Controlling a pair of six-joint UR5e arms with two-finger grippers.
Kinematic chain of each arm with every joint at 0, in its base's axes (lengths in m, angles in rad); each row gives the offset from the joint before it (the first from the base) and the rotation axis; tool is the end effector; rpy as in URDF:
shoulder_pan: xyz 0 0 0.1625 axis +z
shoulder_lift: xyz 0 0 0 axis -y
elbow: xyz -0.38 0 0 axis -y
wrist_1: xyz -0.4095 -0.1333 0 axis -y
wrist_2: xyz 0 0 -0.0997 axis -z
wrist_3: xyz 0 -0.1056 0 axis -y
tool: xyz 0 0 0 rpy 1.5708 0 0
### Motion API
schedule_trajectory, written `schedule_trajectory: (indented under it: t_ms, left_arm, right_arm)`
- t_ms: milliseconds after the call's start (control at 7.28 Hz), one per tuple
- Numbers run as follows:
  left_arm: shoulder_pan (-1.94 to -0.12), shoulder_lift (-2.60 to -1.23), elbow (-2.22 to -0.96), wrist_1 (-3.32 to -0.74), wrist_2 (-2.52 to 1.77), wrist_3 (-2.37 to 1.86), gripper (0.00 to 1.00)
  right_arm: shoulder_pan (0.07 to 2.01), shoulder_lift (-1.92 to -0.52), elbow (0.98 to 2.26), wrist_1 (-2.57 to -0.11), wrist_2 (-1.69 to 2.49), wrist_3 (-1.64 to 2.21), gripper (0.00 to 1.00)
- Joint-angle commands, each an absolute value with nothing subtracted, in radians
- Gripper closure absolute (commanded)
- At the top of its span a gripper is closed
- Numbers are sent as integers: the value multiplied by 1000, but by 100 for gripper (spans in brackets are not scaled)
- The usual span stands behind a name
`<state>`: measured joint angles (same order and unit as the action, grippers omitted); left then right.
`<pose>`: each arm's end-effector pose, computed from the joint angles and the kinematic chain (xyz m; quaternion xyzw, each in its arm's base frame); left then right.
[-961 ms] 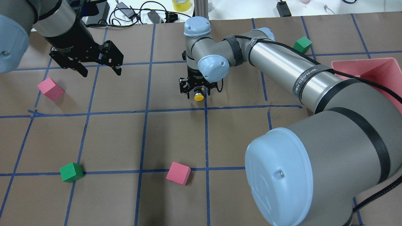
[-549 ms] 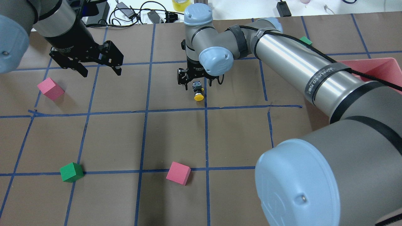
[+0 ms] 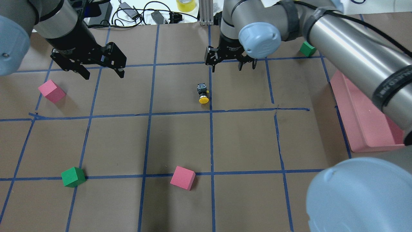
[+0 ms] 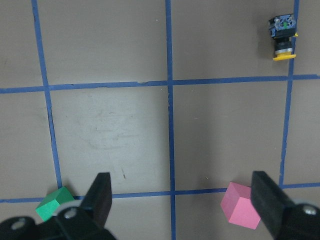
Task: Align button upright
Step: 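Raise the right gripper and withdraw it toward the green cube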
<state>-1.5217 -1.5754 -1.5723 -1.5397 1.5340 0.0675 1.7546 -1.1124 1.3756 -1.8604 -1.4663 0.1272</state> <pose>-0.1118 -0.5197 0.4370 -0.0094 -0.9997 0.0135 0.0176 0.2636 -0.6284 0.2944 -0.0289 0.9981 -0.0049 0.0536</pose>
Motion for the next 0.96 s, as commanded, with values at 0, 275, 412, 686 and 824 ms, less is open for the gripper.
schedule_trajectory:
  t_ms: [0, 275, 412, 686, 824]
  left_arm:
    - [-1522, -1575, -1572, -1540, 1534, 69, 0]
    - [-1522, -1577, -1572, -1540, 1534, 69, 0]
    - [-1522, -1575, -1572, -1540, 1534, 69, 0]
    - [-1522, -1577, -1572, -1540, 1534, 69, 0]
    - [-1522, -1575, -1572, -1540, 1534, 69, 0]
  right_arm:
    - [1633, -1230, 1434, -1820, -1468, 114, 0]
    - [1550, -1299, 1440, -1749, -1468, 39, 0]
    - [1527, -1307, 1446, -1762, -1462, -74, 0]
    - [1519, -1307, 1454, -1766, -1465, -92, 0]
    - [1516, -1313, 1454, -1770, -1476, -92, 0]
